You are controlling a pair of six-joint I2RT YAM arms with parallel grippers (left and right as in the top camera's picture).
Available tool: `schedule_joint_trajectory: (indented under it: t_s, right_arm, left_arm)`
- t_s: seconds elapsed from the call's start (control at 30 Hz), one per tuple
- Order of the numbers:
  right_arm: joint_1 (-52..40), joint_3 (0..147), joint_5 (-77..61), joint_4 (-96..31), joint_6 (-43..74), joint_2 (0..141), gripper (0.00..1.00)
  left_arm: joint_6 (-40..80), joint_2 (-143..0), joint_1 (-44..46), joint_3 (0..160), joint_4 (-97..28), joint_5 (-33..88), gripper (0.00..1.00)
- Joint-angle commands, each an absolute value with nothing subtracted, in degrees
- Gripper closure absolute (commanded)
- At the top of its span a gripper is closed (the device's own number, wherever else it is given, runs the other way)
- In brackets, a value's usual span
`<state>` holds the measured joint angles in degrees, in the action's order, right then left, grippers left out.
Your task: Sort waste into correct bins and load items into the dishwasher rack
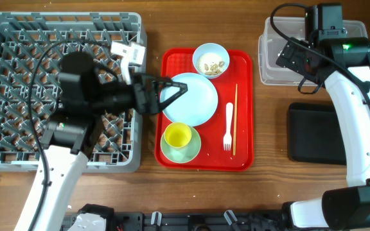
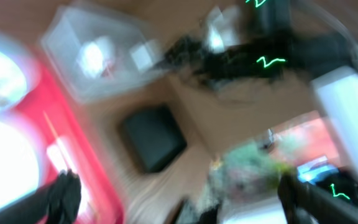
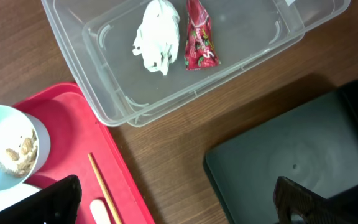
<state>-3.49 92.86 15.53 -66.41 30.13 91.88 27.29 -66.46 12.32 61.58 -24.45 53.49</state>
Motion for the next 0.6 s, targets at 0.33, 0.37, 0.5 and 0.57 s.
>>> schedule_joint_trajectory:
  t_s: [0.33,0.37,0.5,0.57]
  right_arm:
    - [-3.7,92.6,16.7,-66.2,29.6,90.5,0.00]
    - [-3.7,92.6,16.7,-66.2,29.6,90.5,0.00]
    - [-3.7,92.6,16.7,-66.2,29.6,90.5,0.00]
    - [-3.7,92.6,16.7,-66.2,29.6,90.5,0.00]
  left_arm:
    - [11.9,-77.5,41.5,87.5,-63.8,12.3,0.00]
    - [11.9,-78.9,42.7,87.0,-64.2,14.4,0.00]
    - [14.4,-86.7,47.1,85.4,-68.2,6.5,0.00]
    - [21.0,-91.7,48.2,85.4,-70.0,-2.4,0.00]
